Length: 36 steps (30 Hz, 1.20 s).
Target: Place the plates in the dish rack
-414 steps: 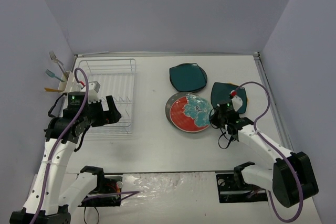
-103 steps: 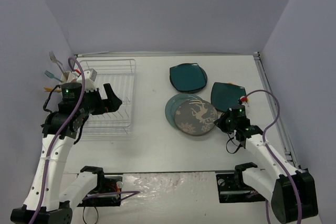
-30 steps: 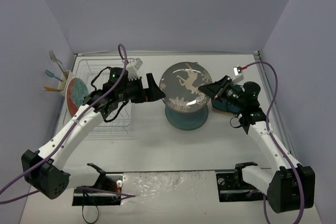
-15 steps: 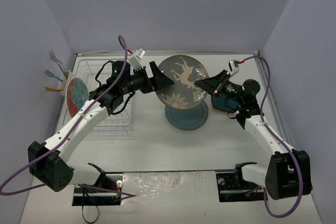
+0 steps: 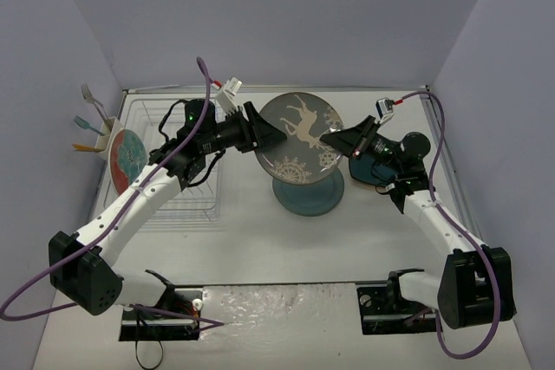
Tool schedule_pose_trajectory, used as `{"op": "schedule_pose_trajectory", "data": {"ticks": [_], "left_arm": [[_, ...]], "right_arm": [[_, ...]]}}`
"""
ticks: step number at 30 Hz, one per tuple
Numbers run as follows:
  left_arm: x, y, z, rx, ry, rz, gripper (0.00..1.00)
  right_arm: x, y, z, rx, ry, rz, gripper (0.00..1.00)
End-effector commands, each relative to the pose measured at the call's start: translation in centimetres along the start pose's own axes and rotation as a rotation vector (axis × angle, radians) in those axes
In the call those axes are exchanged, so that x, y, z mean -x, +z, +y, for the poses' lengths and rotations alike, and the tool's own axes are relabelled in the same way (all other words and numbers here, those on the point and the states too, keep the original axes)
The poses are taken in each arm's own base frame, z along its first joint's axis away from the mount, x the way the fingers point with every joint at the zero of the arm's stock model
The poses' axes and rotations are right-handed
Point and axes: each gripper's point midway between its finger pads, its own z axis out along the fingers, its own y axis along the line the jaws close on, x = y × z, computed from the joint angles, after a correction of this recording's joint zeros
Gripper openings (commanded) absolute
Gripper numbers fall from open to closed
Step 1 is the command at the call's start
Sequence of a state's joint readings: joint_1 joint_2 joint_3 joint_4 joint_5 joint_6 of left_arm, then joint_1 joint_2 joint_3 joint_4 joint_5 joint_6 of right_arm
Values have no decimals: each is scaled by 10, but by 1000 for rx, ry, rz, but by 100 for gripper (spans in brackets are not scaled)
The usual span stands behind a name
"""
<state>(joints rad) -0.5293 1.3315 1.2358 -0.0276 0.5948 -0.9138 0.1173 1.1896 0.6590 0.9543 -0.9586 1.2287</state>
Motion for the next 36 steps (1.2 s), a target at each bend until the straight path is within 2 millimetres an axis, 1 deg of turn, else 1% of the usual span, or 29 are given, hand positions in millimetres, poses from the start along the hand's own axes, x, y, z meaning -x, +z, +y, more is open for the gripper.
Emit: {"op": "schedule_pose_trajectory", "data": {"ticks": [1,4,7,8,9,10,11,12,14,16,17,19,21,23,25,27,29,31,34,36], "left_arm": [[21,-13,-44,-127,77,-70,22],[20,-15,-45,-129,83,-66,0],[21,-19,-45,-118,111,-69,0],[22,-21,-45,-110,129,-68,0],[20,-23,-41,-86,130,-55,0],[18,-23,-36,-68,133,-43,0],[21,-27,-37,-52,157,-49,0],[24,-31,-35,-25,173,-57,0],[27,-39,-29,34,203,-70,0],[32,-46,-28,67,252,-86,0],[35,-51,-28,81,276,-95,0],[44,-62,-31,111,327,-119,0],[44,-76,-15,207,387,-99,0],[55,-92,-1,311,430,-125,0],[59,-112,15,423,460,-119,0],[76,-142,25,555,531,-150,0],[90,-173,45,709,543,-176,0],[95,-191,58,794,569,-164,0],[114,-233,77,967,626,-185,0],[123,-255,89,1064,642,-189,0]], "right_arm": [[20,2,50,137,-174,-44,0],[19,2,47,126,-178,-39,0],[17,2,38,84,-181,-25,0],[19,2,37,75,-215,-26,0],[16,3,27,31,-197,-10,2],[16,2,26,25,-197,-12,7],[15,1,16,-32,-222,-1,17],[15,0,10,-64,-242,1,28],[16,-2,4,-106,-273,1,49],[13,-5,-6,-154,-288,16,70],[13,-6,-9,-177,-283,20,77],[11,-10,-20,-225,-316,40,87],[16,-13,-27,-279,-338,26,98],[15,-16,-32,-312,-340,22,100],[17,-19,-33,-329,-353,14,100],[17,-21,-36,-353,-358,6,100],[17,-24,-38,-368,-361,3,100],[16,-25,-39,-376,-368,4,100],[15,-29,-48,-416,-360,10,100],[13,-30,-53,-431,-354,14,100]]}}
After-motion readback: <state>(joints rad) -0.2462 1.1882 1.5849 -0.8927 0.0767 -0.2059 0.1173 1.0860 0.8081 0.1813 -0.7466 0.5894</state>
